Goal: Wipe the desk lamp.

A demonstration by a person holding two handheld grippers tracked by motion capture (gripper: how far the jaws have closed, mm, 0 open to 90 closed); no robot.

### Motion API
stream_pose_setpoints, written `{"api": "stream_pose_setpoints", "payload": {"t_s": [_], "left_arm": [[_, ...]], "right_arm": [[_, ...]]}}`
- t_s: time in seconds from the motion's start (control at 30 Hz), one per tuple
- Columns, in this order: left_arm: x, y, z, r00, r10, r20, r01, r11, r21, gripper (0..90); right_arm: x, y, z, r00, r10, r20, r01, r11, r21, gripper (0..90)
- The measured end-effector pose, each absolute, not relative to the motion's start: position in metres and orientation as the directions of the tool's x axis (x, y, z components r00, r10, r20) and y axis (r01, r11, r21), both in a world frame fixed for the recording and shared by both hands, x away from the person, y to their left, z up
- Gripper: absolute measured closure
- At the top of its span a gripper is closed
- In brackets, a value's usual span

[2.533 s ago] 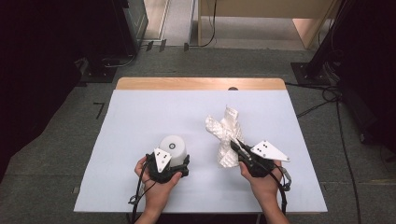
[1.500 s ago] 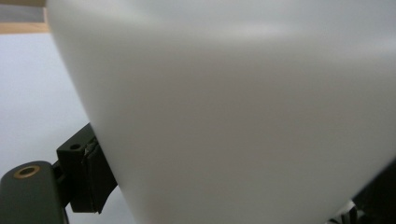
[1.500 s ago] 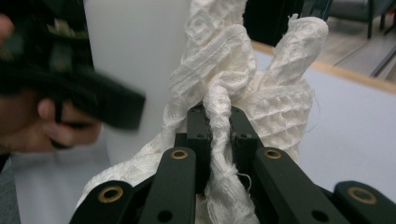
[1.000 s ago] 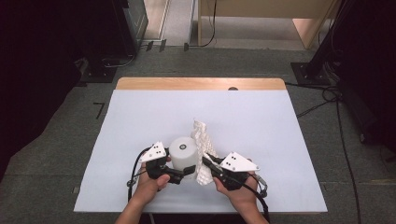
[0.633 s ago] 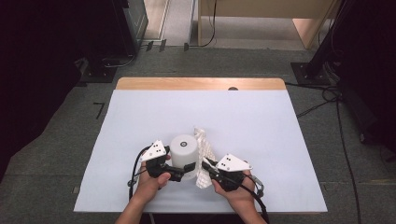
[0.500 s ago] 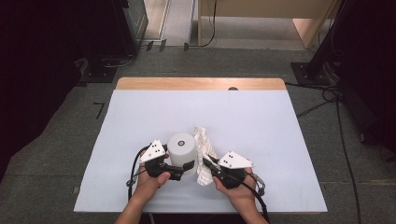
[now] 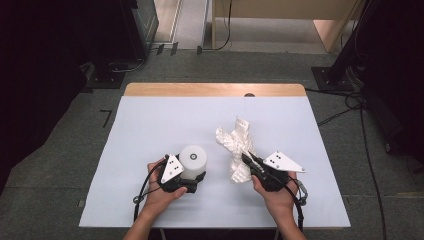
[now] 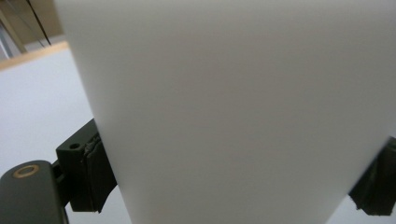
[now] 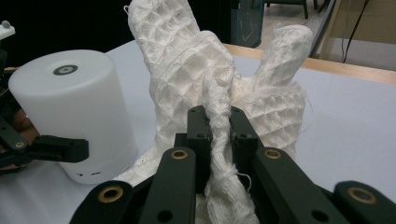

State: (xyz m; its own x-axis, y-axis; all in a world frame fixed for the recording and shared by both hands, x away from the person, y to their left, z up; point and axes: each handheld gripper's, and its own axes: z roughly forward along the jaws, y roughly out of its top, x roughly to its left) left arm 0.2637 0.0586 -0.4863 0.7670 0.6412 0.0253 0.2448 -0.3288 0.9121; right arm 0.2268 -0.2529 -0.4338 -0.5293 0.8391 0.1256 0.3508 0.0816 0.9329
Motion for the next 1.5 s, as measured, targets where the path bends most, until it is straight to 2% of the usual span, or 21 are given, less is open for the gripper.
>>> {"api": "stream_pose_setpoints", "payload": {"t_s": [0.3,0.47,0.63,0.7,0.77,0.87,0.93,1.0,1.1,1.13,1.2,1.23,1.27,1.3,1.5], "left_arm": [[0.258,0.067,-0.489,0.726,0.688,0.000,0.288,-0.304,0.908,7.6],[0.247,0.067,-0.484,0.668,0.744,-0.007,0.308,-0.267,0.913,1.3],[0.241,0.058,-0.485,0.579,0.815,-0.038,0.367,-0.218,0.904,0.3],[0.238,0.054,-0.486,0.546,0.837,-0.027,0.370,-0.212,0.905,0.4],[0.234,0.045,-0.485,0.469,0.883,-0.023,0.387,-0.182,0.904,0.4],[0.233,0.039,-0.486,0.446,0.895,-0.003,0.385,-0.189,0.904,2.2],[0.234,0.039,-0.485,0.459,0.888,0.002,0.379,-0.197,0.904,7.7],[0.235,0.039,-0.484,0.464,0.886,0.012,0.378,-0.210,0.902,8.1],[0.241,0.046,-0.480,0.559,0.828,-0.033,0.372,-0.215,0.903,8.2],[0.241,0.046,-0.480,0.559,0.828,-0.033,0.372,-0.215,0.903,8.3],[0.246,0.055,-0.472,0.675,0.727,-0.128,0.360,-0.173,0.917,8.3],[0.249,0.057,-0.469,0.713,0.682,-0.163,0.367,-0.166,0.915,8.3],[0.249,0.057,-0.469,0.713,0.682,-0.163,0.367,-0.166,0.915,8.3],[0.251,0.060,-0.463,0.776,0.597,-0.204,0.367,-0.164,0.916,8.3],[0.244,0.050,-0.451,0.826,0.533,-0.185,0.330,-0.191,0.924,8.3]], "right_arm": [[0.228,-0.257,-0.433,-0.521,0.844,0.127,0.348,0.074,0.935,82.4],[0.229,-0.257,-0.432,-0.524,0.842,0.130,0.348,0.072,0.935,82.5],[0.230,-0.257,-0.432,-0.524,0.842,0.131,0.348,0.072,0.935,82.4],[0.230,-0.258,-0.432,-0.525,0.841,0.130,0.346,0.072,0.935,82.5],[0.230,-0.257,-0.432,-0.526,0.840,0.132,0.348,0.070,0.935,82.4],[0.229,-0.257,-0.432,-0.528,0.840,0.130,0.346,0.073,0.935,82.4],[0.229,-0.255,-0.433,-0.531,0.838,0.127,0.345,0.077,0.935,82.5],[0.228,-0.253,-0.432,-0.537,0.834,0.125,0.342,0.080,0.936,82.5],[0.226,-0.250,-0.430,-0.551,0.825,0.124,0.332,0.080,0.940,82.5],[0.226,-0.250,-0.430,-0.551,0.825,0.124,0.332,0.080,0.940,82.5],[0.221,-0.246,-0.422,-0.576,0.809,0.115,0.298,0.076,0.952,82.4],[0.220,-0.245,-0.420,-0.584,0.805,0.107,0.282,0.078,0.956,82.5],[0.217,-0.243,-0.417,-0.593,0.799,0.100,0.265,0.077,0.961,82.4],[0.214,-0.240,-0.413,-0.605,0.791,0.093,0.245,0.075,0.967,82.5],[0.201,-0.219,-0.403,-0.669,0.742,0.045,0.180,0.103,0.978,82.4]]}}
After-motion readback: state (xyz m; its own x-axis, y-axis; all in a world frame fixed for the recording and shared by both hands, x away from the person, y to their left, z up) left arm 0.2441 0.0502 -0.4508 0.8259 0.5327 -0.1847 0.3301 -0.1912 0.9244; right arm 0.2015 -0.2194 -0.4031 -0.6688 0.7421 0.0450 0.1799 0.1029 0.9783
